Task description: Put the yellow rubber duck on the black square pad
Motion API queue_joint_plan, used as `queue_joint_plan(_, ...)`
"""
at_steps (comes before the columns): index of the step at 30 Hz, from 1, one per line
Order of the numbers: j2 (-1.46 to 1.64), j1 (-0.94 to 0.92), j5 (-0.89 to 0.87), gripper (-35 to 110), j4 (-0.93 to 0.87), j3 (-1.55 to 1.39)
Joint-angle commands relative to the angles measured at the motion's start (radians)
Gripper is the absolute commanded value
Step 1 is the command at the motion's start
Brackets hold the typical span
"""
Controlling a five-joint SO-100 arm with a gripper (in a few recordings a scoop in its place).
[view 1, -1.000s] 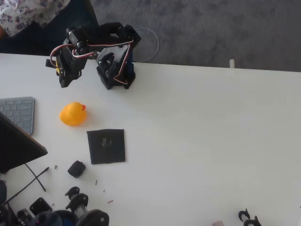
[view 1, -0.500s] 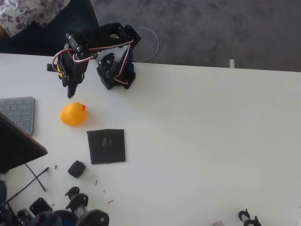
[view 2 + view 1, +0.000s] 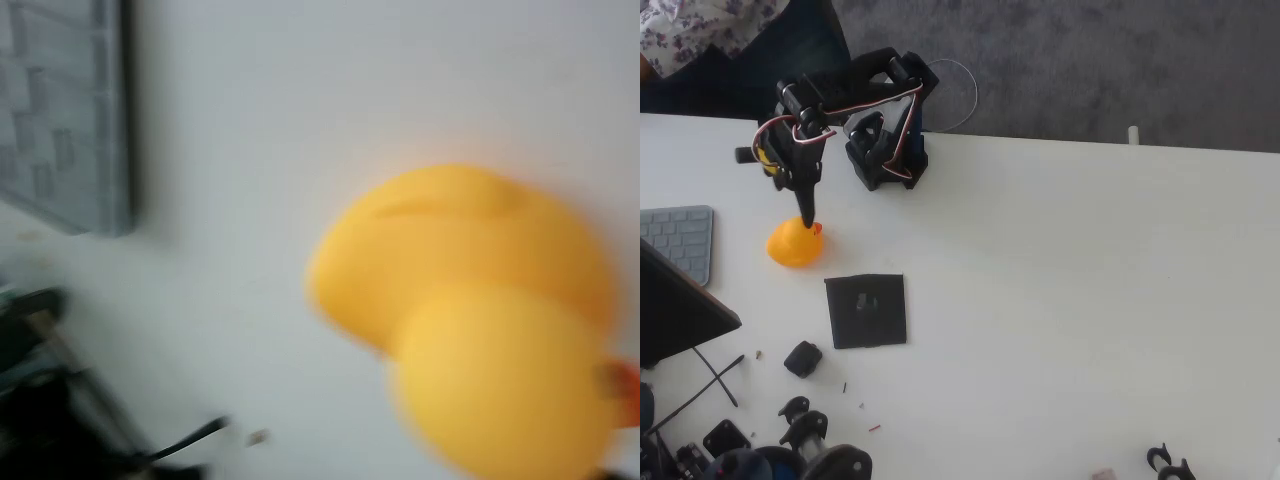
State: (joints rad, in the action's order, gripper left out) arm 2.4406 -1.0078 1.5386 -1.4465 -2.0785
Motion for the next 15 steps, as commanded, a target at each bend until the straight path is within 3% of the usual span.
queue_joint_plan(1,0.0,-0.009,0.012,40,0.138,-0.012)
queue_joint_plan(5,-0.072,-0.011,0.012,40,0.239,-0.086)
queue_joint_plan(15,-0.109,-0.008,0.014,40,0.25,-0.249)
